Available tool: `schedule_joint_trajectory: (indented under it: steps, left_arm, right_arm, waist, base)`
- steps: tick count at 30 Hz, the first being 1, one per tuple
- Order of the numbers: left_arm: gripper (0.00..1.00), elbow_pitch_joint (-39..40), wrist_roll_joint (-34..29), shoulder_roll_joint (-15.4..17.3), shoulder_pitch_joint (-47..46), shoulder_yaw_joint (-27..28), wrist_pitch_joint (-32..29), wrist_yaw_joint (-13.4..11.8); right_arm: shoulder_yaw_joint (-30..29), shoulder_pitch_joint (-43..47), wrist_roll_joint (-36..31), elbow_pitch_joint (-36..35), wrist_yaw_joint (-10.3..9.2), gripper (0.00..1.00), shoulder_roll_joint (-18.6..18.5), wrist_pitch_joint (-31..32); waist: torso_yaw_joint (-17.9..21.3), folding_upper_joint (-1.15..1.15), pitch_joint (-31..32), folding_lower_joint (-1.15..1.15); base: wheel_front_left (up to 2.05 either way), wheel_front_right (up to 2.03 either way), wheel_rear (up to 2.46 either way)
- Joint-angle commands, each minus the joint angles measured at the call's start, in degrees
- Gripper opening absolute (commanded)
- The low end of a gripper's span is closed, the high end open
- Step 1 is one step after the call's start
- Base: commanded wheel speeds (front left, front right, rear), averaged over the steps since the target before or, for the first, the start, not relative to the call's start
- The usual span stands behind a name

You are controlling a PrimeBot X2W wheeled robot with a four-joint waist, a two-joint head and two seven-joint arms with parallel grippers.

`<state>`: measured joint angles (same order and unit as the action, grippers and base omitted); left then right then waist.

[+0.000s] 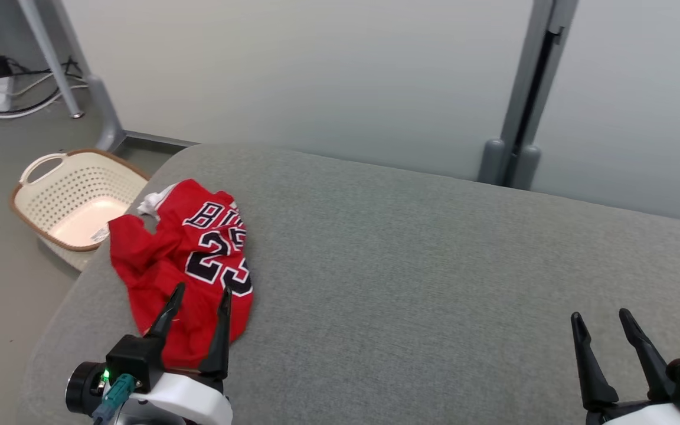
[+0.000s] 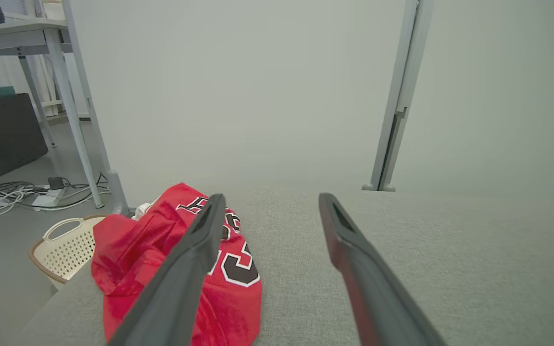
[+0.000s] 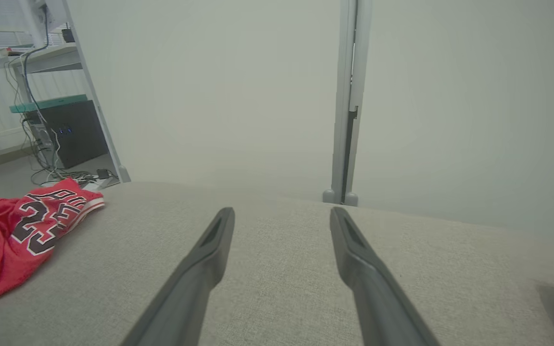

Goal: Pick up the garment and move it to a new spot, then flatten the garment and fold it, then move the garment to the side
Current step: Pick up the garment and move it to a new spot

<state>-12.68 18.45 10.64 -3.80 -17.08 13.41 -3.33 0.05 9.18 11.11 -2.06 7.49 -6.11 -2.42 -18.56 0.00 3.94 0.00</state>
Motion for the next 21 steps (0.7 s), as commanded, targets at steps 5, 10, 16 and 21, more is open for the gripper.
schedule_joint_trajectory:
  steps: [5,10,16,21]
  left_arm:
    - [1.0,-0.6,0.8,0.4,-1.2,0.9,0.6,-0.2]
    - [1.0,-1.0,1.5,0.6,-1.2,1.8,1.1,-0.1]
    - [1.0,-1.2,1.9,0.6,-1.1,2.7,1.4,-0.4]
    - [1.0,-1.8,2.0,0.3,-1.9,2.5,1.6,0.2]
  right_arm:
    - [1.8,-0.7,-0.2,-1.1,0.0,1.0,-0.9,0.8]
    - [3.0,-1.3,-0.2,-1.9,0.0,1.0,-1.9,1.4]
    - [3.5,-1.9,0.1,-2.1,0.0,1.0,-2.2,1.8]
    - [3.5,-1.7,0.4,-2.0,0.0,1.0,-2.4,1.8]
  waist:
    - [-7.3,0.0,0.1,0.0]
    - [-9.1,0.0,-0.3,0.0]
    - [-9.5,0.0,-0.8,0.0]
    - [-9.6,0.0,-1.2,0.0]
  base:
    - [0.0,0.0,0.0]
    - [0.0,0.0,0.0]
    - [0.0,0.0,0.0]
    - [0.0,0.0,0.0]
